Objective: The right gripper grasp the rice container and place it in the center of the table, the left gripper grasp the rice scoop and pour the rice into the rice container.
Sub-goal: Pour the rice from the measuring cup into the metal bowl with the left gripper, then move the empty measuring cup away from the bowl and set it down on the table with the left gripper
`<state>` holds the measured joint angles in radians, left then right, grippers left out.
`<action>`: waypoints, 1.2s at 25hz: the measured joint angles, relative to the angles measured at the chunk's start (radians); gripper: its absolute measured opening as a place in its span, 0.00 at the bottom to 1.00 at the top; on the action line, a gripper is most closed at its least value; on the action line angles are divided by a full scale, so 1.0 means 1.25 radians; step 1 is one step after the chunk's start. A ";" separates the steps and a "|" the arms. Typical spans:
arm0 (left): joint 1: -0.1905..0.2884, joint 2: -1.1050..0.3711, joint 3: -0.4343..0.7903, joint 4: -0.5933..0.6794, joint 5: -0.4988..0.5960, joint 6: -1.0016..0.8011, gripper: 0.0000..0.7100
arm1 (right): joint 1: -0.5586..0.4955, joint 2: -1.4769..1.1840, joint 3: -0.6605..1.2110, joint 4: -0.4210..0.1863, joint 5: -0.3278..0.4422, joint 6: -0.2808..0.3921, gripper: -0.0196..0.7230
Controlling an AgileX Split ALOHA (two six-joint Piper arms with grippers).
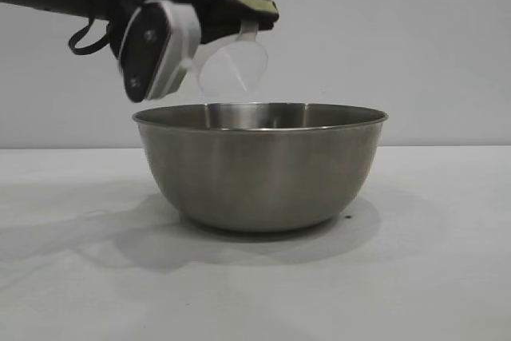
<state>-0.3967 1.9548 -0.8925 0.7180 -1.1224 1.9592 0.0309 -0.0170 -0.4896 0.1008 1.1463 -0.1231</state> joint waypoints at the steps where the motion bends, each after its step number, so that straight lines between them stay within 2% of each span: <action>1: 0.000 0.000 0.000 -0.022 -0.007 -0.046 0.00 | 0.000 0.000 0.000 0.000 0.000 0.000 0.79; 7: 0.000 0.000 0.000 -0.149 -0.010 -0.374 0.00 | 0.000 0.000 0.000 0.000 0.000 0.000 0.79; 9: 0.000 0.000 0.000 -0.216 -0.010 -0.532 0.00 | 0.000 0.000 0.000 0.000 0.000 0.000 0.79; 15: -0.002 0.000 0.000 -0.512 -0.010 -0.892 0.00 | 0.000 0.000 0.000 0.000 0.000 0.000 0.79; 21: -0.002 0.000 0.002 -0.854 -0.011 -1.101 0.00 | 0.000 0.000 0.000 0.000 0.000 0.000 0.79; 24: -0.002 0.000 0.035 -0.934 -0.011 -1.141 0.00 | 0.000 0.000 0.000 0.000 0.000 0.000 0.79; 30: -0.002 0.000 0.149 -0.981 -0.011 -1.309 0.00 | 0.000 0.000 0.000 0.000 0.000 0.000 0.79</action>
<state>-0.3987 1.9548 -0.7059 -0.5080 -1.1362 0.3231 0.0309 -0.0170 -0.4896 0.1008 1.1463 -0.1231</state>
